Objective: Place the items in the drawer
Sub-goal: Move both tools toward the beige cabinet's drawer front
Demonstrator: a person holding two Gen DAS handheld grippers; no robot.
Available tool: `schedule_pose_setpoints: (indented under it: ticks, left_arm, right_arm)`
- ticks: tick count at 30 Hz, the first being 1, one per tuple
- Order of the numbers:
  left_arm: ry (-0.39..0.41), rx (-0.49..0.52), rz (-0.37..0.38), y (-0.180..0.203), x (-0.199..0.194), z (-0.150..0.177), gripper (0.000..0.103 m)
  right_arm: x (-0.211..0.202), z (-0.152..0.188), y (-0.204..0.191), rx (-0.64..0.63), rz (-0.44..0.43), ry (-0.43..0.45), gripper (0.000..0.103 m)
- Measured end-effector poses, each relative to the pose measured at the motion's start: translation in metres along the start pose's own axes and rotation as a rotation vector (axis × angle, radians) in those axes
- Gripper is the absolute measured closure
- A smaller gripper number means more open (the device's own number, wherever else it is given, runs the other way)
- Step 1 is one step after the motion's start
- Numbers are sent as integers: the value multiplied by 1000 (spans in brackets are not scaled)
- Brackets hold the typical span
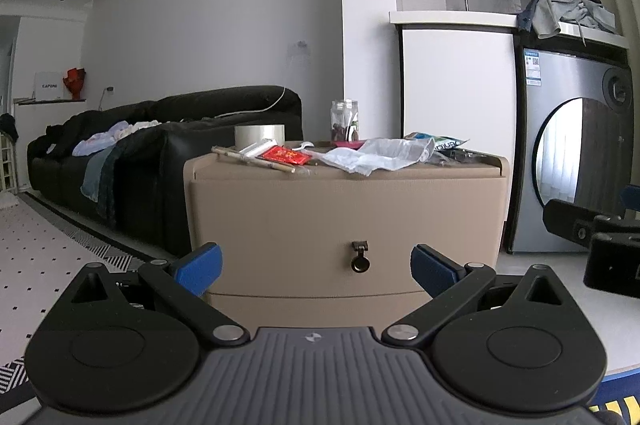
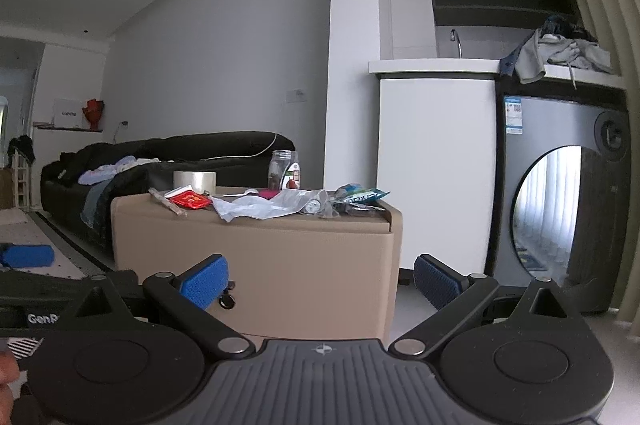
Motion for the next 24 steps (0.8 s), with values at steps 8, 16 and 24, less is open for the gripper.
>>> schedule_pose_setpoints:
  ticks: [8,16,24]
  left_arm:
    - [-20,12,3,-2,-1,-1,0]
    - [-6,-31,-2,-5,-3,0,0]
    - [0,-25,-5,-3,-3,0,0]
  right_arm:
    - [-3,1,-1,6,-6,2,2]
    - [-4,1,-3,14,-8,-3,2]
    - [-1,2,3,47,-2,-6,2]
Point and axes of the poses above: each gripper's, at about its wrist camera, not at the fingertips, and x roughly the way its jaws point, y to its right, z to its underside, the point moved 6 cm from there along x, roughly the way its jaws point, and after that the axes turned 13 degrees about x, right-handed, at the moved point
